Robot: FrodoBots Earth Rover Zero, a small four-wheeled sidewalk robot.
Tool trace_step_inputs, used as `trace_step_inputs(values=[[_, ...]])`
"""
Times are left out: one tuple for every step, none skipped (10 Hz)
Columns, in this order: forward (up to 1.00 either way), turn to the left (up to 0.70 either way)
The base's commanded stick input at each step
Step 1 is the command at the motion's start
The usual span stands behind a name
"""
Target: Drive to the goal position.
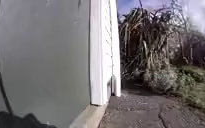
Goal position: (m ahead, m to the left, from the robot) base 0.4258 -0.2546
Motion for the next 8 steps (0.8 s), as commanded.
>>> trace_step_inputs(values=[[0.00, -0.70], [0.00, -0.70], [0.00, -0.70], [0.00, -0.70], [0.00, -0.70], [0.00, -0.70], [0.00, -0.70], [0.00, -0.70]])
